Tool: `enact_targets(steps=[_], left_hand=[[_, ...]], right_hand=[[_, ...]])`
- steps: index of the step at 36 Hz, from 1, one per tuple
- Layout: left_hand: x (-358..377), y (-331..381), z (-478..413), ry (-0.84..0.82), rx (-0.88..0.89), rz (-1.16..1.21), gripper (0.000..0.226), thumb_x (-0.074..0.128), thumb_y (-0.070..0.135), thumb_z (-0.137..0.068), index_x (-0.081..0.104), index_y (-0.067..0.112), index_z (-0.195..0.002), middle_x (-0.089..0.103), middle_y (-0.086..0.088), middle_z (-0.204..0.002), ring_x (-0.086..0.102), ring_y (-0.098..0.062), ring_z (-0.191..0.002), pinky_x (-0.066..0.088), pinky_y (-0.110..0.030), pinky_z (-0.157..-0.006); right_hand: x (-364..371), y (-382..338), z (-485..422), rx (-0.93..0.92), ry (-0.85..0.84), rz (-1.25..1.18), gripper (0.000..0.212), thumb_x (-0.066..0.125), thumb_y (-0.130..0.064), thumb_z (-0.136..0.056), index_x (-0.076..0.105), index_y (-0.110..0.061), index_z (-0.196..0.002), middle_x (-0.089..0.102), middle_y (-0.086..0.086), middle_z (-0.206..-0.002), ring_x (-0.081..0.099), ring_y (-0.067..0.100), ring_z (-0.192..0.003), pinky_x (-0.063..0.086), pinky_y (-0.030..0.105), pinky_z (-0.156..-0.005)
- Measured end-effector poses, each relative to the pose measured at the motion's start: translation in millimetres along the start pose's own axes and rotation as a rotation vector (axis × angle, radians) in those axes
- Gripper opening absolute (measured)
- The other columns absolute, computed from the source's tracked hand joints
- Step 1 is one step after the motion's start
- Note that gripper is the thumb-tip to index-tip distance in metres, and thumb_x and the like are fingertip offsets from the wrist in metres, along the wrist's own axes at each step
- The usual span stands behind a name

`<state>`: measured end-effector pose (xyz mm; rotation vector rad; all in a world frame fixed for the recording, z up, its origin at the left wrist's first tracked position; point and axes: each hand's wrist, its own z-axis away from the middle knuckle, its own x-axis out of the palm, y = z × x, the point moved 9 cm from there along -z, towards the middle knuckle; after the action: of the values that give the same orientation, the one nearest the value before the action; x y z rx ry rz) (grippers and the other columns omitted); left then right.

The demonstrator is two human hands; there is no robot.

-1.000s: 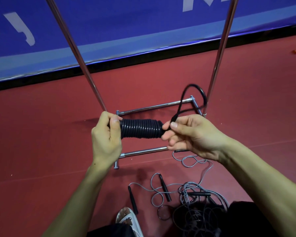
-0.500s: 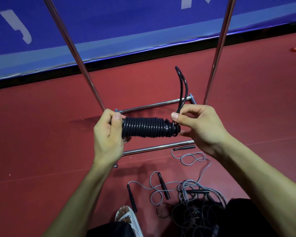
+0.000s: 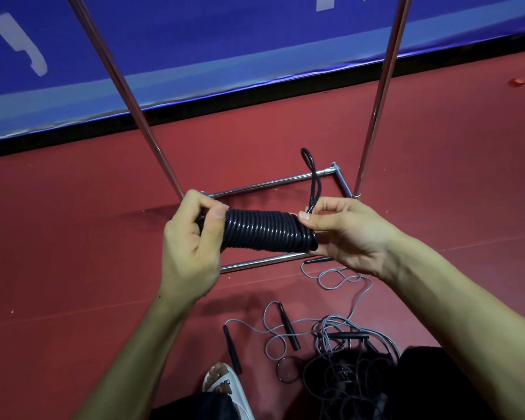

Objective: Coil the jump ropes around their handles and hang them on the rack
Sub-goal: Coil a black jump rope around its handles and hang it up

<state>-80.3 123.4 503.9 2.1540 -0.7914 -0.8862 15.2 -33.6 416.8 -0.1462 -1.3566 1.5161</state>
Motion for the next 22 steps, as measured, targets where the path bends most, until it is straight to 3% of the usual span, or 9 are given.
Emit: enact_targets(steps=[7,11,14,17,22], left_hand=[[8,12,3,-0.061,0.099,-0.073,0.013,0.044,0.032,-0.096,0.051,0.024,-0.088,0.053,-0.006,-0.080,0.048,-0.025,-0.062,0.039,-0.041,-0.057],[11,6,4,-0.086,0.094,-0.069,0.010,0.044,0.033,-0.095,0.051,0.027,-0.091,0.054,-0.005,-0.085,0.049,-0.021,-0.064,0.040,-0.037,-0.058],[9,-1,2,-0.072,0.081,-0.033,0.011,0.043,0.033,-0.096,0.051,0.035,-0.089,0.056,-0.001,-0.084,0.049,-0.014,-0.064,0.041,-0.030,-0.059],[9,-12,1,-0.062,0.052,-0.003,0.010,0.042,0.033,-0.096,0.049,0.034,-0.089,0.059,0.020,-0.082,0.049,0.002,-0.068,0.039,-0.017,-0.063],[16,-9,4,-0.041,0.036,0.066,0.011,0.041,0.026,-0.096,0.048,0.027,-0.088,0.058,0.024,-0.079,0.049,0.006,-0.068,0.038,-0.010,-0.065]], right_hand=[[-6,-2,0,-0.015,0.027,-0.033,0.017,0.069,-0.010,-0.066,0.052,-0.009,-0.067,0.073,0.003,-0.083,0.063,0.019,-0.062,0.059,0.048,-0.064],[-8,-9,-1,-0.106,0.067,-0.034,0.016,0.070,-0.009,-0.064,0.061,-0.008,-0.077,0.067,0.008,-0.081,0.062,0.016,-0.057,0.054,0.032,-0.049],[-9,-13,-1,-0.161,0.084,-0.004,0.011,0.071,-0.009,-0.063,0.064,-0.007,-0.071,0.064,0.009,-0.078,0.062,0.016,-0.056,0.055,0.031,-0.051],[-10,-16,0,-0.184,0.097,-0.016,0.010,0.073,-0.008,-0.062,0.063,-0.009,-0.061,0.063,0.008,-0.073,0.061,0.015,-0.052,0.054,0.029,-0.049],[-10,-14,2,-0.168,0.124,-0.061,0.019,0.071,-0.011,-0.063,0.054,-0.006,-0.070,0.059,0.011,-0.072,0.059,0.016,-0.048,0.052,0.027,-0.044]])
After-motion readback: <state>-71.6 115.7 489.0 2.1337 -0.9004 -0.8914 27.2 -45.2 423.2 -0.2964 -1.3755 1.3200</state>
